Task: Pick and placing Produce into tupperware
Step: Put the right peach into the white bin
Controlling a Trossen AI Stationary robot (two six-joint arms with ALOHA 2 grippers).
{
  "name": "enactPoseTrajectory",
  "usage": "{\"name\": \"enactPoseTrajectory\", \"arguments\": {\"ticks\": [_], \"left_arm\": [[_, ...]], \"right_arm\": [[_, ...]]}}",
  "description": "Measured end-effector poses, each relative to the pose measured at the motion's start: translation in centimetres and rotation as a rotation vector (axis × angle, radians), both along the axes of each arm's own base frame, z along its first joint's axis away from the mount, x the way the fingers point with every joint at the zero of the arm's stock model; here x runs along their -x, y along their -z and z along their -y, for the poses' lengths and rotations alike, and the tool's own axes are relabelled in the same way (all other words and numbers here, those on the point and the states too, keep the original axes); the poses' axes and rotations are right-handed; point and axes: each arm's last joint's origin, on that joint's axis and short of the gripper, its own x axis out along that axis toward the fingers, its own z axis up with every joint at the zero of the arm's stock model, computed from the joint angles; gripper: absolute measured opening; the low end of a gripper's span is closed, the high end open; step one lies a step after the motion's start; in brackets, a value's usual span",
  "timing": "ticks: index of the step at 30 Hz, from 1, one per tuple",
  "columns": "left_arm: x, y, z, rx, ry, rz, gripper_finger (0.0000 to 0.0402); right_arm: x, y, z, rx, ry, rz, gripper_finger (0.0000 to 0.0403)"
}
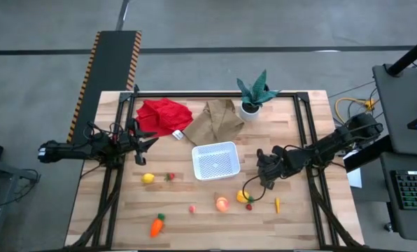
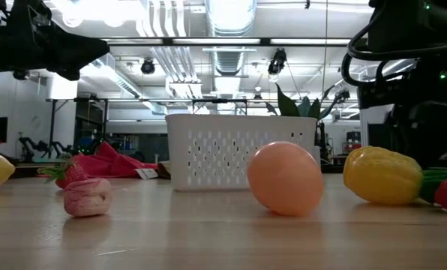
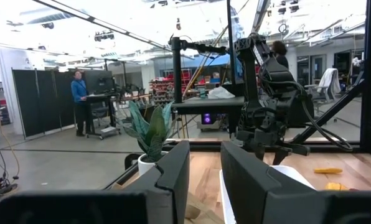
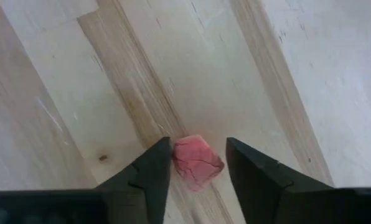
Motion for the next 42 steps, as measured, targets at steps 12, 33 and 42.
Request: {"name": "enactPoseTrajectory", "arguments": {"ticks": [12, 33, 42], "left_arm": [[0.0, 0.0, 0.0, 0.0, 0.0, 0.0, 0.008], [0.0, 0.0, 0.0, 0.0, 0.0, -0.001, 0.008], [0.0, 0.0, 0.0, 0.0, 0.001, -0.001, 0.008]], "right_arm": [[0.4, 0.3, 0.1, 0.007, -0.032, -0.019, 0.008], [0.6, 0.5, 0.2, 0.015, -0.055, -0.034, 0.0064], [0.6, -0.6, 0.2, 0.006, -0.053, 0.024, 0.0062]]}}
